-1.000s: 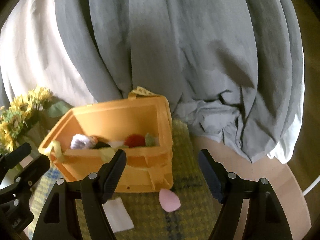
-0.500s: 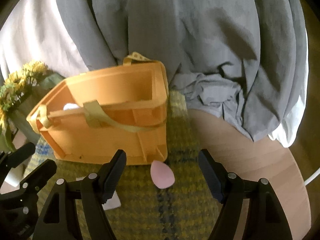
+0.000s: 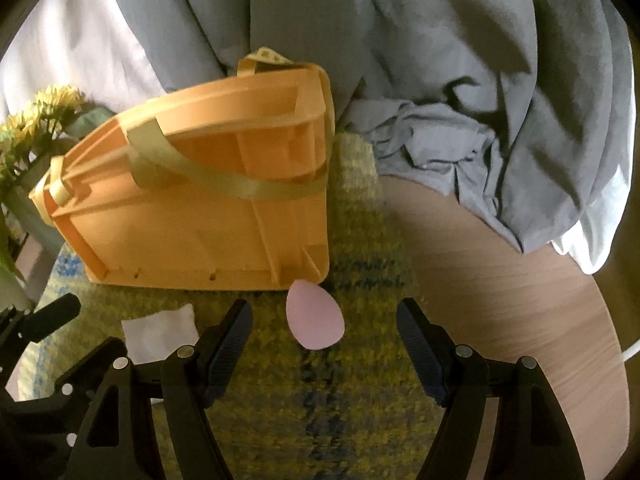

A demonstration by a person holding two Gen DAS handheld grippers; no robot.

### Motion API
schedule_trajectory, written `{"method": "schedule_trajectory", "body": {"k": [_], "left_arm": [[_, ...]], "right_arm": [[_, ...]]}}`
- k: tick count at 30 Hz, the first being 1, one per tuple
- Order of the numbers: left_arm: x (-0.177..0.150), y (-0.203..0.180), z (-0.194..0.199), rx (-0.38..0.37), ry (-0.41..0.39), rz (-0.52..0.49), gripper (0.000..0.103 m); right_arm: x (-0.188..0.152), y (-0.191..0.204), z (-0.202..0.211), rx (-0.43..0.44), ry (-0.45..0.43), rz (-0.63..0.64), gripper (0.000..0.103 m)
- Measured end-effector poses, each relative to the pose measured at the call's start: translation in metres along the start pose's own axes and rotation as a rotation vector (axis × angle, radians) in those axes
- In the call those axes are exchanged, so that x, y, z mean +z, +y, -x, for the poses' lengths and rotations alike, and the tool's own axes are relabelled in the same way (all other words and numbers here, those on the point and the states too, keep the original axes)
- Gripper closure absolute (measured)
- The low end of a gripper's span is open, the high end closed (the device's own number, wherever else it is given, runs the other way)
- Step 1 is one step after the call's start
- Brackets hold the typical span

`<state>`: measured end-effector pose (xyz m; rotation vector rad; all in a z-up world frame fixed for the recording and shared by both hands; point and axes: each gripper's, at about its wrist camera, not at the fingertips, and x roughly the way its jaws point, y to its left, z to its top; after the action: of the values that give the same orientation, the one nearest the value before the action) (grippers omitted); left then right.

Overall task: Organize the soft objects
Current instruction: 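Pull both open tools back toward the white cloth and pink sponge, then grasp the white square cloth with the left tool while the right tool grasps the pink sponge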

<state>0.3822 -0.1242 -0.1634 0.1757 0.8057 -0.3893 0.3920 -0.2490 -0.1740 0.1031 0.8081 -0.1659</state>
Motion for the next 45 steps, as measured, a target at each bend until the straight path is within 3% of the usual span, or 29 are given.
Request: {"method": "schedule_trajectory", "body": {"k": [17, 25, 27, 33, 45], "left_arm": [[-0.004, -0.006, -0.049, -0.009, 0.089, 0.042, 0.048], [-0.006, -0.004, -0.062, -0.008, 0.126, 0.061, 0.068], [-0.006, -0.005, -0.062, -0.005, 0.125, 0.047, 0.080], [-0.005, -0.006, -0.061, -0.012, 0.125, 0.041, 0.094], [-0.002, 0.002, -0.034, -0.047, 0.072, 0.058, 0.096]], "right_arm": [[-0.005, -0.003, -0.040, 0.033, 0.060, 0.009, 0.028], [-0.003, -0.005, -0.054, 0.054, 0.071, -0.002, 0.030], [-0.003, -0.004, -0.056, 0.058, 0.074, 0.004, 0.038], [-0.007, -0.002, -0.062, 0.075, 0.103, 0.006, 0.062], [-0.009, -0.002, -0.038, 0.071, 0.070, 0.003, 0.064]]}}
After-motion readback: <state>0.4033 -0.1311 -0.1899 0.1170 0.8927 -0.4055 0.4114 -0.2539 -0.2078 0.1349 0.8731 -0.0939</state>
